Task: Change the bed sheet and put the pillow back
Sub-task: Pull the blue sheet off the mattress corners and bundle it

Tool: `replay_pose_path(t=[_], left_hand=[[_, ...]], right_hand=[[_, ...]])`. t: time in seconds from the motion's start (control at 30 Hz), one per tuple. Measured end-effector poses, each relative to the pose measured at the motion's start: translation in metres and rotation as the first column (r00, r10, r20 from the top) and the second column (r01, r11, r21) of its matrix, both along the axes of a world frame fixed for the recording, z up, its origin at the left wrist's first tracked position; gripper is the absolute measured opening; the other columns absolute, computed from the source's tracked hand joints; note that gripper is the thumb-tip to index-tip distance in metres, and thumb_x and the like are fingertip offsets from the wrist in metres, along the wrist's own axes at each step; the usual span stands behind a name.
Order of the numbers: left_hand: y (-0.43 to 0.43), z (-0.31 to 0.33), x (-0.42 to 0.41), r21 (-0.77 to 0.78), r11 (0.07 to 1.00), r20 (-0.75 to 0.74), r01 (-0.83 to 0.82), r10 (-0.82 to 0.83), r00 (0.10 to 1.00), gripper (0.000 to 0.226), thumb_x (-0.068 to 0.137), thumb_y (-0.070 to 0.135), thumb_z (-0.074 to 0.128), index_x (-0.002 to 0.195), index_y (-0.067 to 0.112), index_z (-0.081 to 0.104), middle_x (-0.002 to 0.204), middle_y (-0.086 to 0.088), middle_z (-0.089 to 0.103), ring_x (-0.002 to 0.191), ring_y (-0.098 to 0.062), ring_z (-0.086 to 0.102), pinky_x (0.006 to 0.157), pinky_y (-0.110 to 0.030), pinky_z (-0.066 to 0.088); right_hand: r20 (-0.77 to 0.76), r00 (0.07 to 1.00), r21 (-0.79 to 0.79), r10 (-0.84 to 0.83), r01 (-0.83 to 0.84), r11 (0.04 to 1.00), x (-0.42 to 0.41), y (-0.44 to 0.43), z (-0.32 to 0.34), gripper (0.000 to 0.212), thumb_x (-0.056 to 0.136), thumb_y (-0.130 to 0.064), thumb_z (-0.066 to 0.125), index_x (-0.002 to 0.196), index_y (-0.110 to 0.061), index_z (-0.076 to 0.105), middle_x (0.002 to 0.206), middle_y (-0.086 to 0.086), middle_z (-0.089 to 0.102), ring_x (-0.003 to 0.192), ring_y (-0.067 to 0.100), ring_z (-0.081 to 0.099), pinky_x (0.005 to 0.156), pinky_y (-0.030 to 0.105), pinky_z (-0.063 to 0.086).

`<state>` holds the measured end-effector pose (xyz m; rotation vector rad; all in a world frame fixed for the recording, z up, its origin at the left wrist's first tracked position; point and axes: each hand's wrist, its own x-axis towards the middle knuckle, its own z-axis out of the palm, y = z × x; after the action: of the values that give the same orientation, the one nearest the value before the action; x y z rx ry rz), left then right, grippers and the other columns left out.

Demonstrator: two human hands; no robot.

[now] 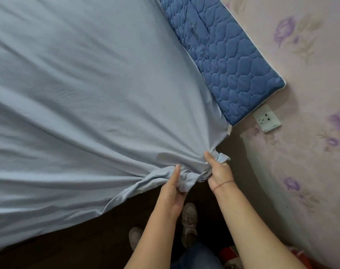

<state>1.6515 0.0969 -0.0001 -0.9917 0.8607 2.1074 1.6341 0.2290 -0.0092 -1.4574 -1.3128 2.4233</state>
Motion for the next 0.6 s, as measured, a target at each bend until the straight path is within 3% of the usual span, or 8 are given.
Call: replay_pose_path(t=[0.03,0.13,0.17,0.27,0.37,0.47,0.6], left_hand=[[0.010,0.003,-0.001,0.005,1.000,0.001,0.019,-0.019,1.000,0.054,0.077,0.034,0.067,0.124,0.009,0.060,0.118,-0.009,0.069,0.110,-0.021,0.065,0.086,-0.031,0.049],[0.042,0.009,-0.007,0.026,0.998,-0.013,0.050,-0.050,0.999,0.056,0.072,0.031,0.070,0.122,0.007,0.062,0.116,-0.009,0.070,0.109,-0.021,0.065,0.085,-0.029,0.050],[0.050,0.010,-0.010,0.031,0.999,-0.020,0.039,-0.038,0.999,0.056,0.075,0.029,0.070,0.124,0.004,0.061,0.119,-0.012,0.068,0.111,-0.024,0.064,0.088,-0.031,0.051],[0.067,0.008,-0.019,0.005,0.999,-0.013,-0.035,0.035,0.999,0.053,0.083,0.019,0.068,0.129,-0.005,0.054,0.123,-0.021,0.064,0.114,-0.031,0.062,0.092,-0.037,0.053],[0.074,0.003,-0.023,-0.012,0.998,0.008,-0.058,0.058,0.998,0.050,0.086,0.014,0.067,0.131,-0.004,0.053,0.121,-0.020,0.066,0.109,-0.031,0.065,0.086,-0.036,0.056],[0.072,0.002,-0.018,-0.052,0.996,0.077,-0.071,0.075,0.994,0.041,0.089,0.011,0.065,0.128,0.003,0.055,0.114,-0.015,0.069,0.093,-0.024,0.070,0.067,-0.030,0.060],[0.065,-0.007,-0.013,-0.106,0.990,0.154,-0.088,0.103,0.983,0.044,0.088,0.011,0.067,0.130,0.005,0.053,0.116,-0.014,0.068,0.094,-0.023,0.068,0.073,-0.034,0.056]], right_hand=[[-0.040,0.999,0.037,0.028,-0.026,0.999,0.006,-0.001,0.003,0.062,0.046,-0.031,0.093,0.096,-0.005,0.066,0.092,0.010,0.073,0.084,0.028,0.070,0.077,0.040,0.059],[-0.071,0.995,0.114,0.070,-0.062,0.992,0.017,-0.009,0.018,0.015,0.074,-0.006,0.075,0.087,-0.007,0.067,0.085,0.007,0.073,0.085,0.027,0.068,0.076,0.033,0.056],[-0.073,0.995,0.108,0.062,-0.053,0.993,0.019,-0.009,0.023,0.010,0.078,-0.002,0.071,0.087,-0.007,0.068,0.085,0.007,0.073,0.084,0.024,0.069,0.076,0.033,0.056],[-0.128,0.992,-0.048,-0.017,0.011,0.999,0.019,0.007,0.027,0.023,0.075,-0.009,0.068,0.098,-0.004,0.065,0.095,0.012,0.072,0.090,0.026,0.068,0.086,0.040,0.056],[-0.038,0.992,-0.221,-0.117,0.106,0.969,0.015,0.036,0.025,0.037,0.083,-0.025,0.061,0.112,-0.002,0.061,0.103,0.020,0.069,0.097,0.034,0.064,0.085,0.046,0.054],[0.042,0.974,-0.218,-0.221,0.224,0.950,0.008,0.070,0.020,0.047,0.089,-0.037,0.057,0.121,-0.002,0.058,0.115,0.024,0.063,0.105,0.037,0.061,0.080,0.046,0.053],[0.013,0.960,-0.165,-0.278,0.276,0.947,-0.005,0.116,0.024,0.034,0.095,-0.033,0.054,0.115,-0.008,0.062,0.107,0.017,0.068,0.095,0.029,0.062,0.067,0.040,0.055]])
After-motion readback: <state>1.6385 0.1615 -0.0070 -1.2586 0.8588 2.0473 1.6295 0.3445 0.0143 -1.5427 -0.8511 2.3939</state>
